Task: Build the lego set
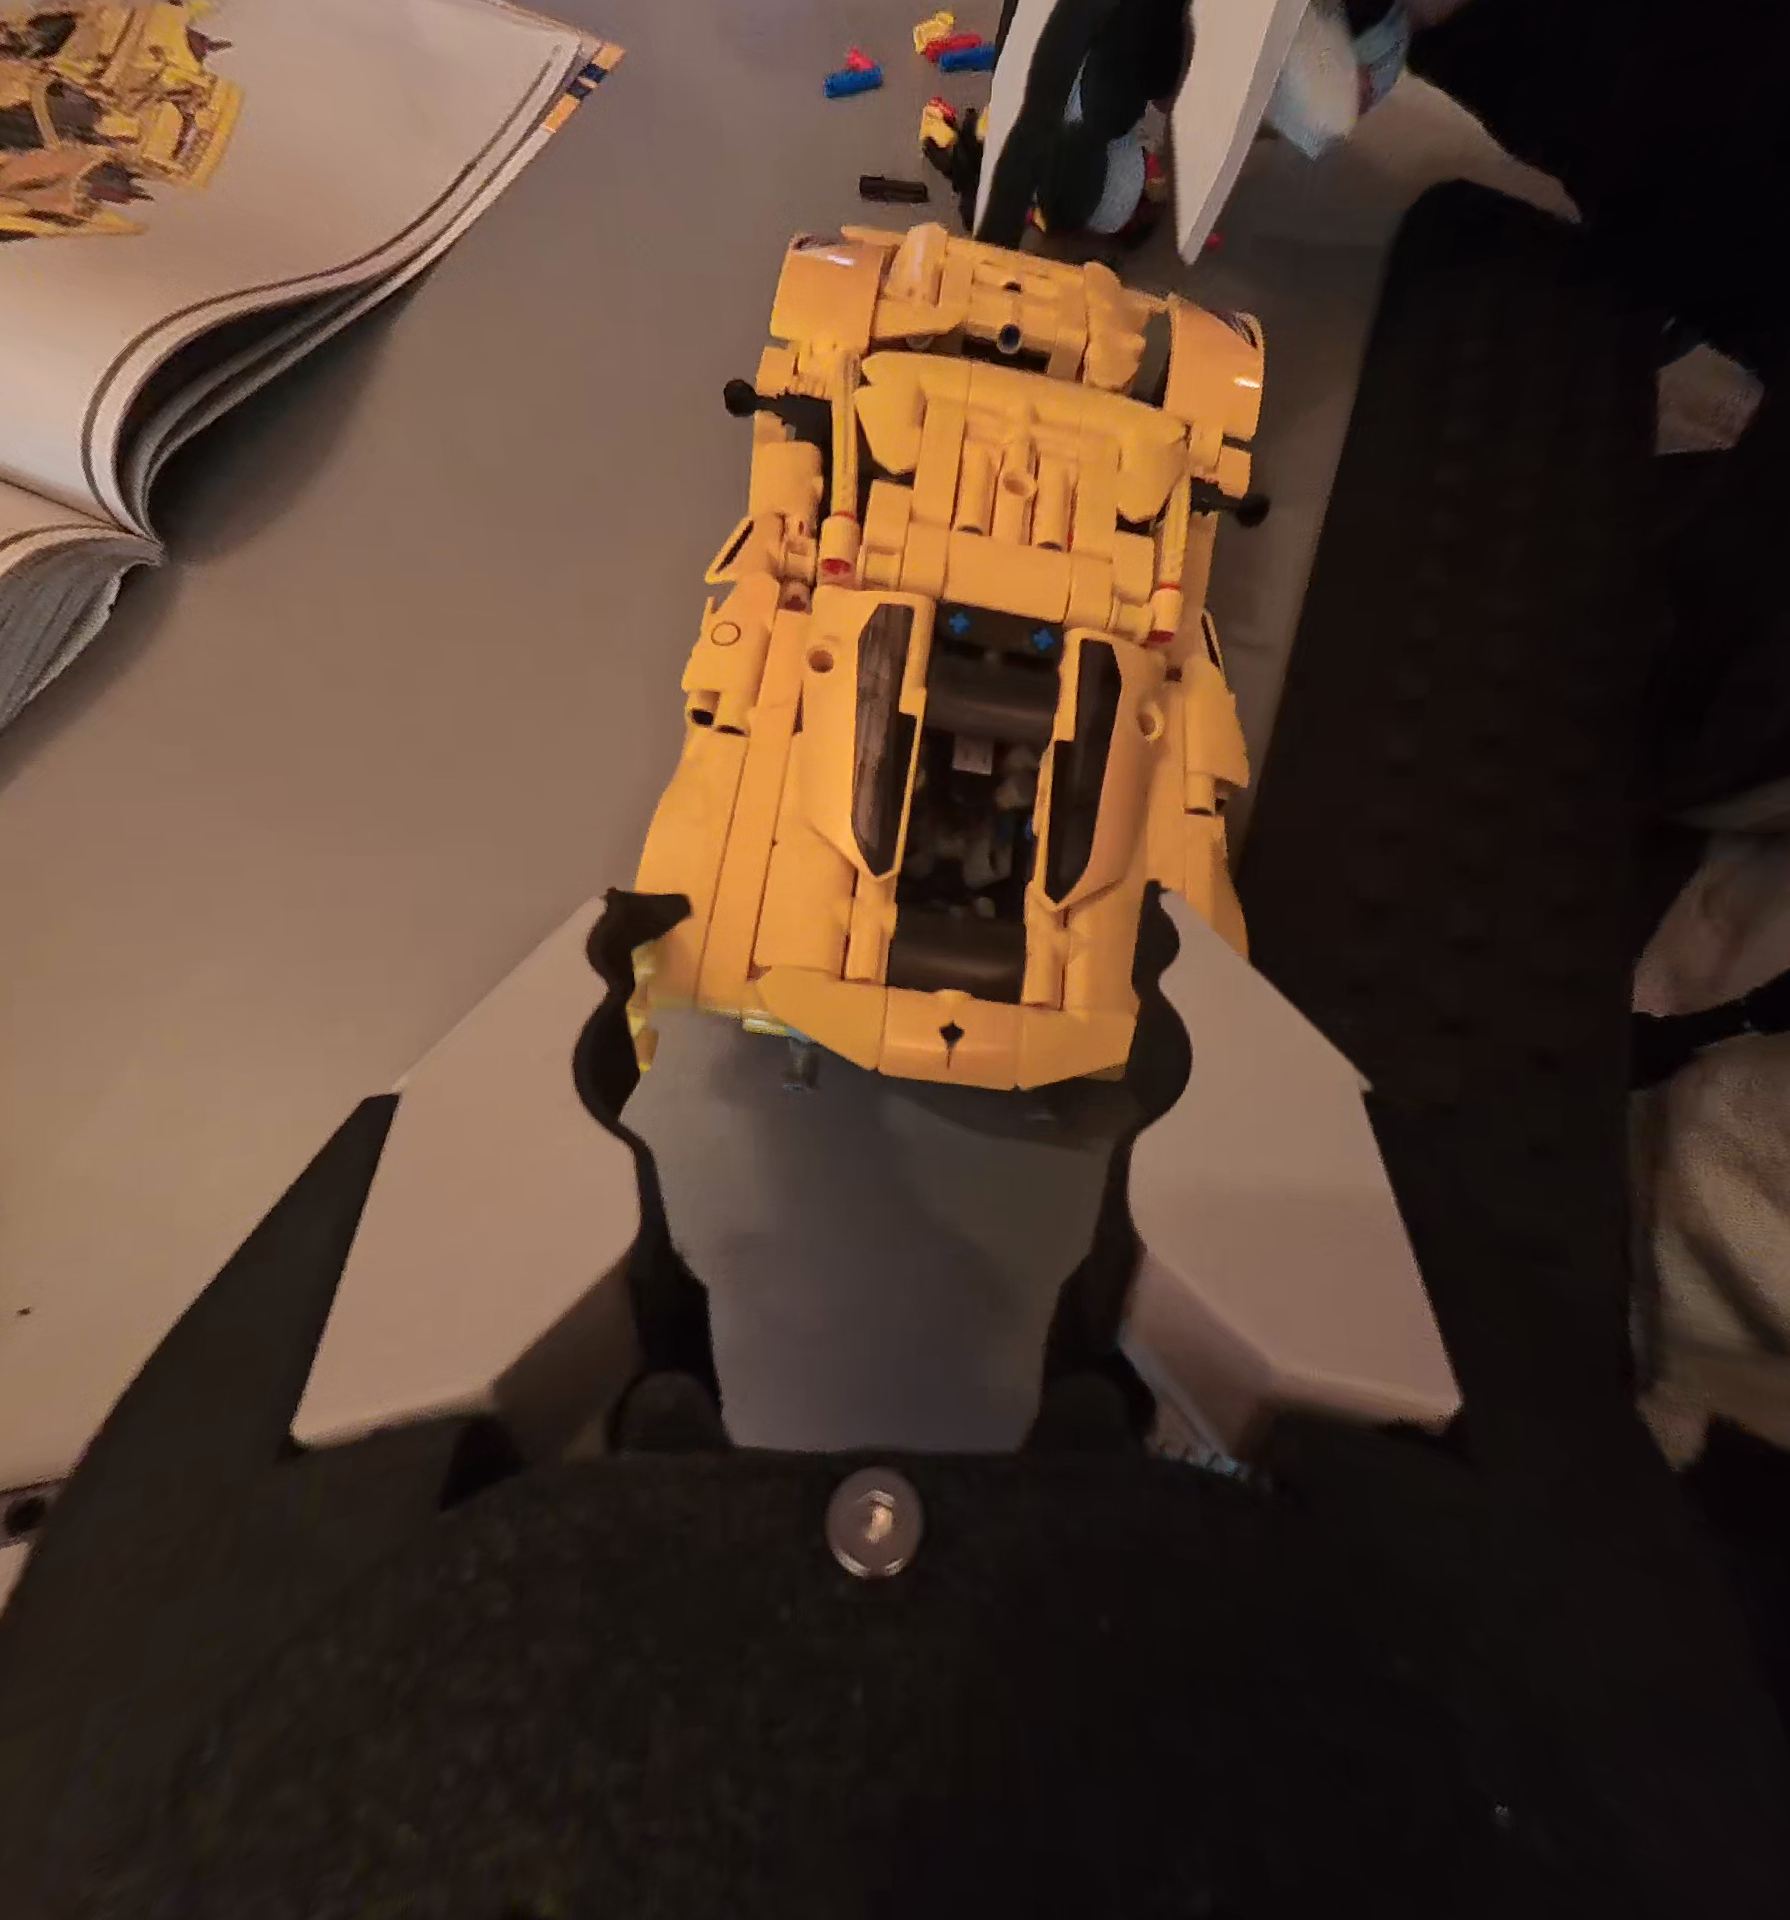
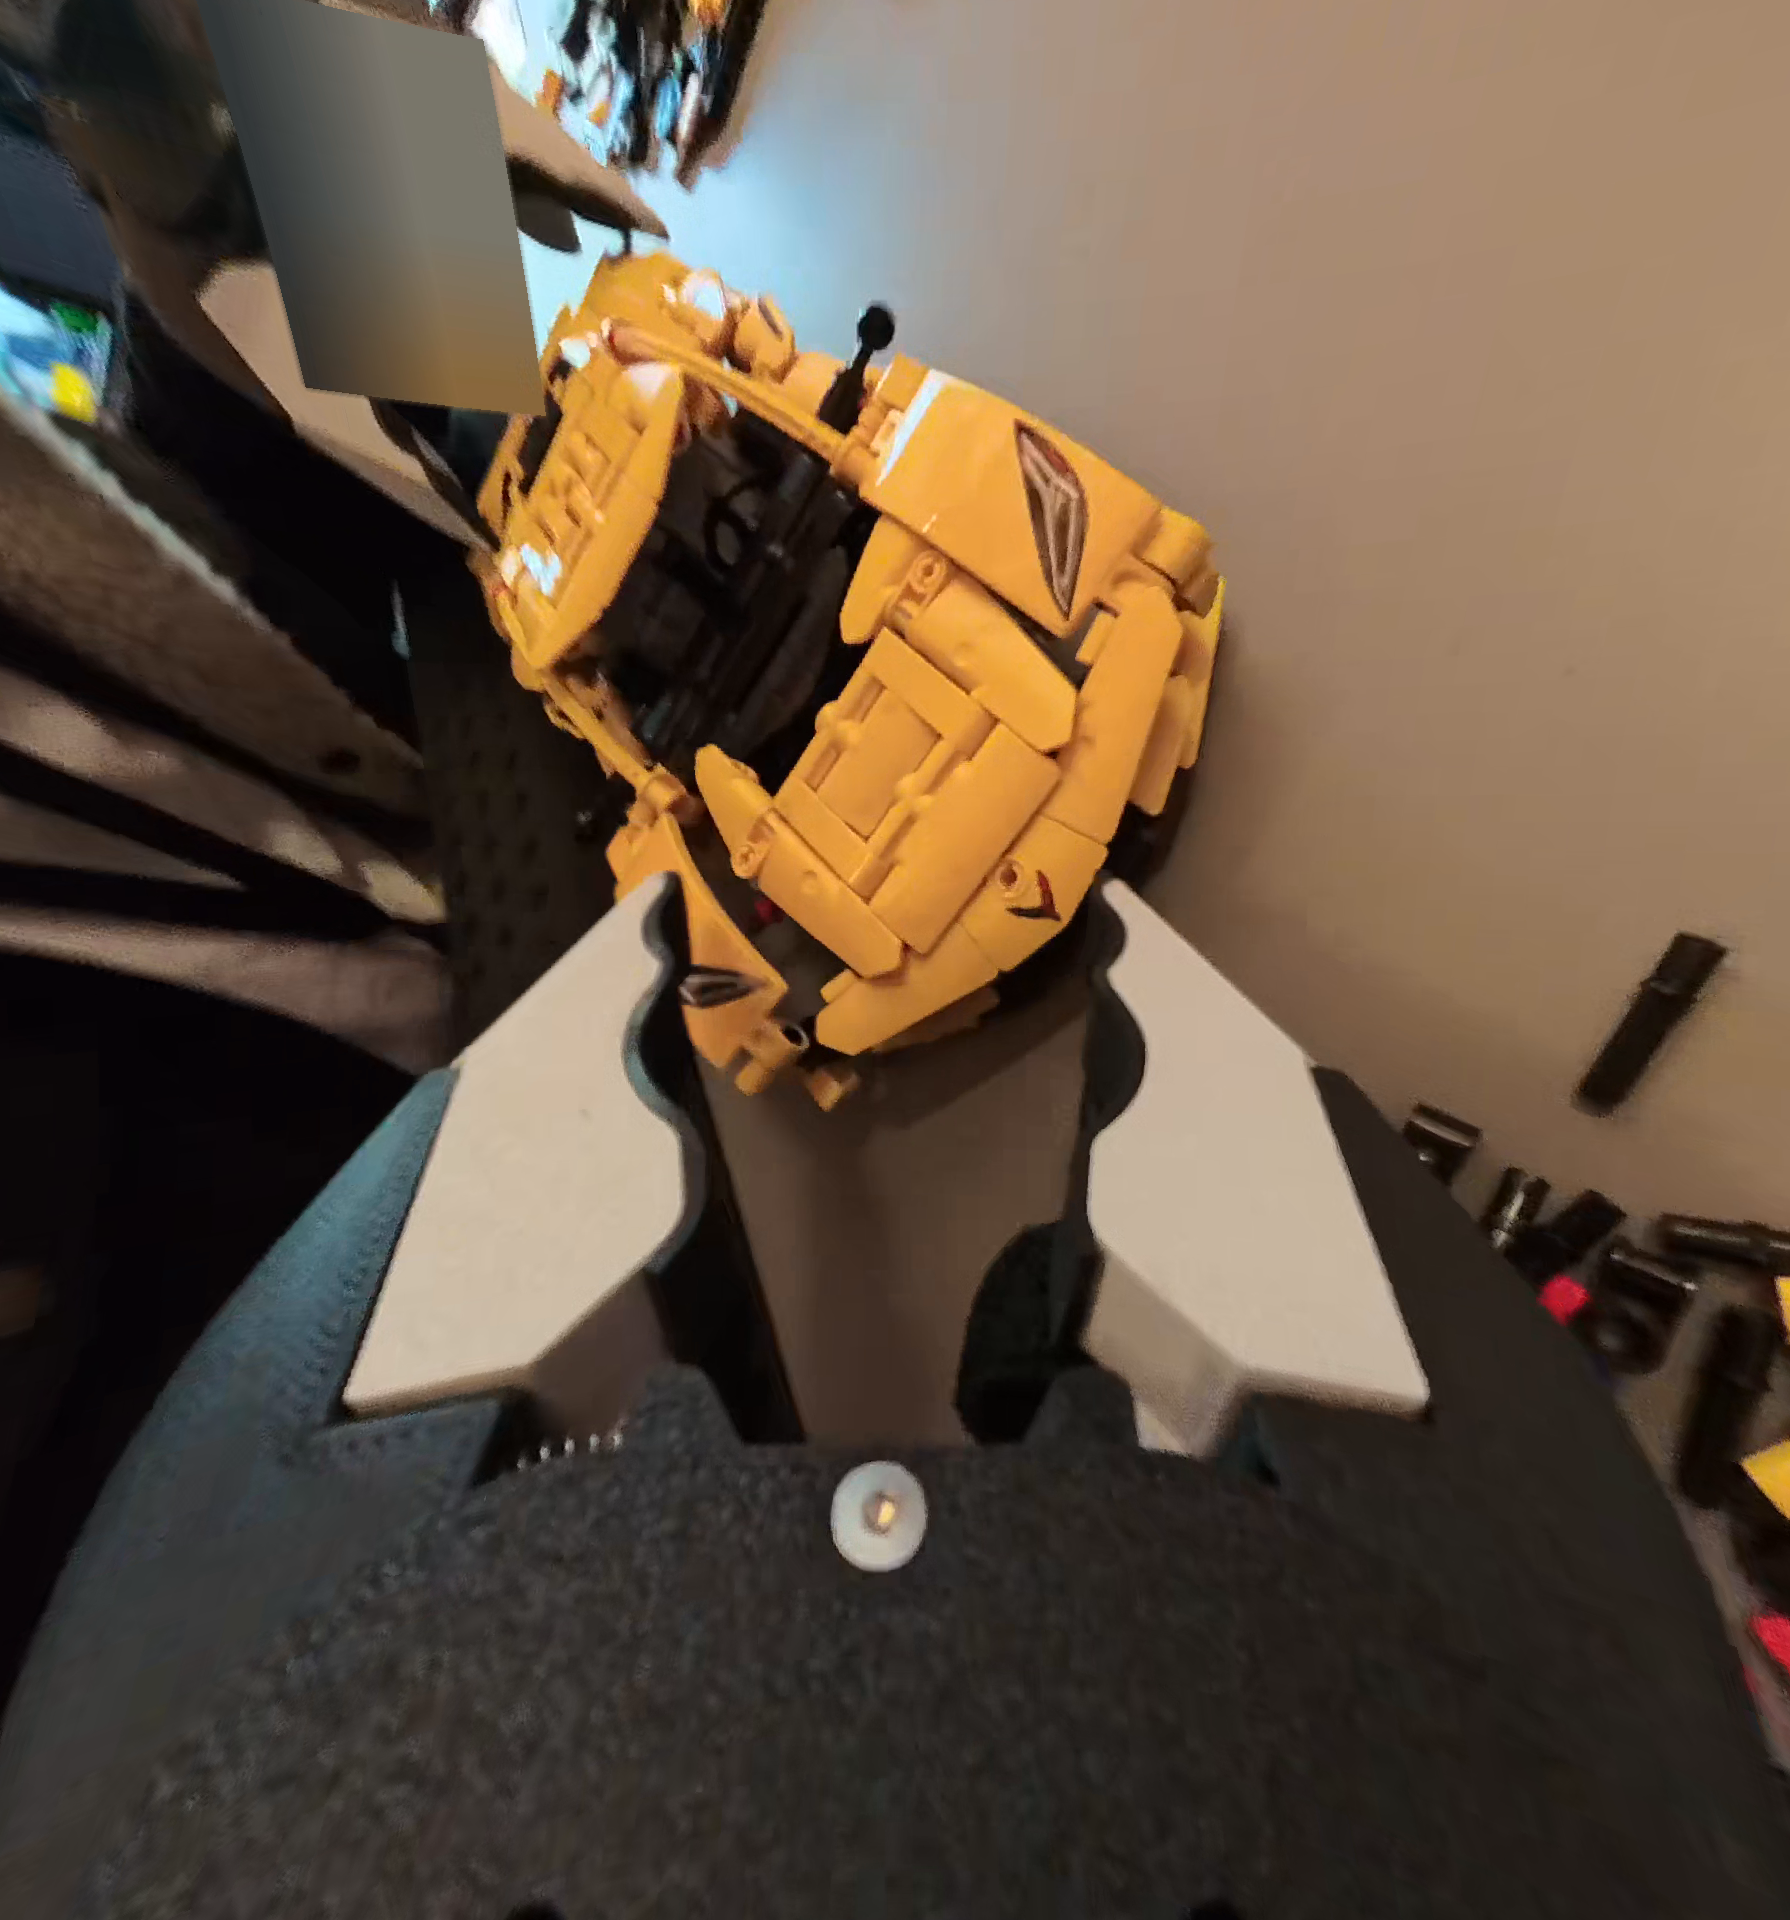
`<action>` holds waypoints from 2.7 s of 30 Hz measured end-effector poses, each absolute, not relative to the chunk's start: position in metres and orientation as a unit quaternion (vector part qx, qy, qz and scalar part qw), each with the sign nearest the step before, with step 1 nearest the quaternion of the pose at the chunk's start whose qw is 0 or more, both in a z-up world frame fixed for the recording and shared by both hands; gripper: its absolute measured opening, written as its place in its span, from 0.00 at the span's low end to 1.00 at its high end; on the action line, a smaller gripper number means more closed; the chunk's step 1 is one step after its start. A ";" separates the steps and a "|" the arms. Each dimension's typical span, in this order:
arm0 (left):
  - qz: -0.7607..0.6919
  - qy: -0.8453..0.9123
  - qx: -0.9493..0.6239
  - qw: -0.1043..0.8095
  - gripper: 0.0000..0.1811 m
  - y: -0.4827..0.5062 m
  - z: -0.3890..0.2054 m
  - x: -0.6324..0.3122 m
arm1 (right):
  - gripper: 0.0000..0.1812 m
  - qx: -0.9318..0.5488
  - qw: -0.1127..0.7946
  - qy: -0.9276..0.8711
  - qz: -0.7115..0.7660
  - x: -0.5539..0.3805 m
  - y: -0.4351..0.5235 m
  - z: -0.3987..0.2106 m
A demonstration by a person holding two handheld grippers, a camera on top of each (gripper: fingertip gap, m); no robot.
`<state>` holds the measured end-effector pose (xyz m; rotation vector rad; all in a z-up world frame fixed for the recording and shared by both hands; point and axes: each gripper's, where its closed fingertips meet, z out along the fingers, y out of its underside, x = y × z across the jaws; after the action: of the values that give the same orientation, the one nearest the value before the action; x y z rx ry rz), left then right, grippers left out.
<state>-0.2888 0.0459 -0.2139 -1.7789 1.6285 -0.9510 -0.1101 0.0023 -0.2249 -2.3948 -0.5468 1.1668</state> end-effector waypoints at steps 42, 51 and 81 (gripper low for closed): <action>-0.359 0.512 -0.724 0.290 0.54 0.068 -0.219 -0.292 | 0.19 -0.897 0.239 -0.120 0.351 -0.112 0.109 -0.188; -0.302 0.481 -0.779 0.266 0.54 0.056 -0.219 -0.289 | 0.19 -0.866 0.196 -0.105 0.449 -0.114 0.116 -0.229; -0.520 0.434 -0.735 0.032 0.48 0.108 -0.207 -0.209 | 0.33 -0.848 0.121 -0.087 0.509 -0.120 0.114 -0.226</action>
<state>-0.2087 0.1083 -0.2072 -2.2627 1.3370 -1.6021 -0.1196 0.1137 -0.2257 -2.4752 -0.2543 1.4861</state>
